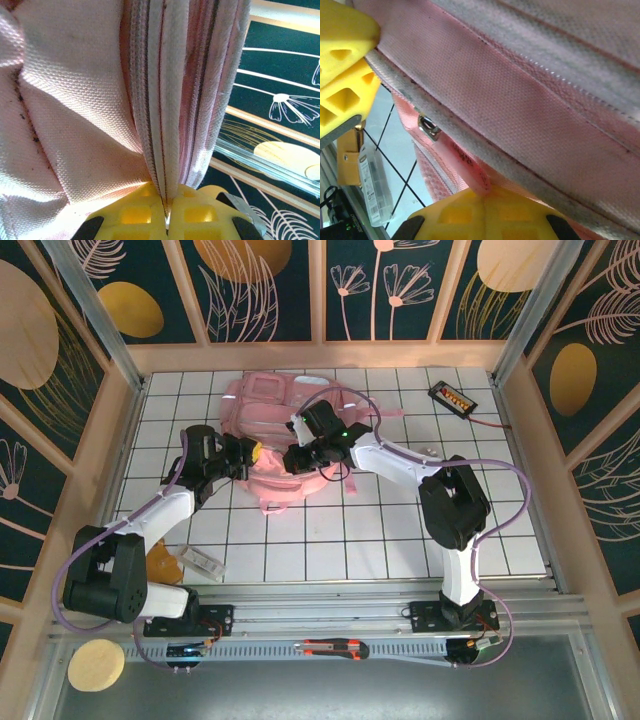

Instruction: Pack the student bag

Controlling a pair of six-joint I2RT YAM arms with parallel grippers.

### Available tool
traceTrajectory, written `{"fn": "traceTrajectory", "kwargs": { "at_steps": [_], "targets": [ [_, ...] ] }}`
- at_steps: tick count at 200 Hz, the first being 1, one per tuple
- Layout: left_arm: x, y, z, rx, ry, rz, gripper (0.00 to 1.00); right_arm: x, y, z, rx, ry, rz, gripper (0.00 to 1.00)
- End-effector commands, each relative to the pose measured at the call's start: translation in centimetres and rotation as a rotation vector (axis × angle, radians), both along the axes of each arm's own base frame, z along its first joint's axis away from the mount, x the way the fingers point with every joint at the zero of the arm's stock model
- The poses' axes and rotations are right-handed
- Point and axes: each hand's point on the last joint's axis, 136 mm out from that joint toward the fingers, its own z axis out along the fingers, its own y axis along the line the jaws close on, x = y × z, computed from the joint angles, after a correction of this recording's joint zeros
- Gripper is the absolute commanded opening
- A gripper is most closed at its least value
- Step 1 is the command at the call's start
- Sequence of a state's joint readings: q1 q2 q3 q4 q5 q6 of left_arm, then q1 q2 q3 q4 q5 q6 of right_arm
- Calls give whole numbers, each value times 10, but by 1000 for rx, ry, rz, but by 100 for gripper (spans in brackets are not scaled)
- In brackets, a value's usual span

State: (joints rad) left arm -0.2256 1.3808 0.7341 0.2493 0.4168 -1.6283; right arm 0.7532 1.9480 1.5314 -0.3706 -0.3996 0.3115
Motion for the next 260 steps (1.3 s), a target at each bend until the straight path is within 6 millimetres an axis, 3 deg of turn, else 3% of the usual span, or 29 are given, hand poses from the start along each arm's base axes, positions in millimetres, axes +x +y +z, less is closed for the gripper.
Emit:
{"fn": "traceTrajectory", "kwargs": {
  "at_steps": [1,66,107,125,137,218,260],
  "targets": [
    [7,-15,45,-63,-95,-44,0,10,-8,4,-34,-49,-20,0],
    [9,-11,34,-2,-84,-56,0,-6,-41,7,-43,-68,-57,0],
    [10,-15,36,-12,-90,-75,0,-11,-28,18,41,-70,15,0],
    [11,-16,39,-19,-92,-80,0,-6,-17,24,118,-34,33,47],
    [11,-16,42,-23,-92,-81,0,-1,-11,25,165,1,38,59],
    [8,-18,48,-49,-89,-87,0,21,10,27,215,7,19,60],
    [8,-18,47,-49,-83,-89,0,23,19,46,250,-52,16,60]
  ]
}}
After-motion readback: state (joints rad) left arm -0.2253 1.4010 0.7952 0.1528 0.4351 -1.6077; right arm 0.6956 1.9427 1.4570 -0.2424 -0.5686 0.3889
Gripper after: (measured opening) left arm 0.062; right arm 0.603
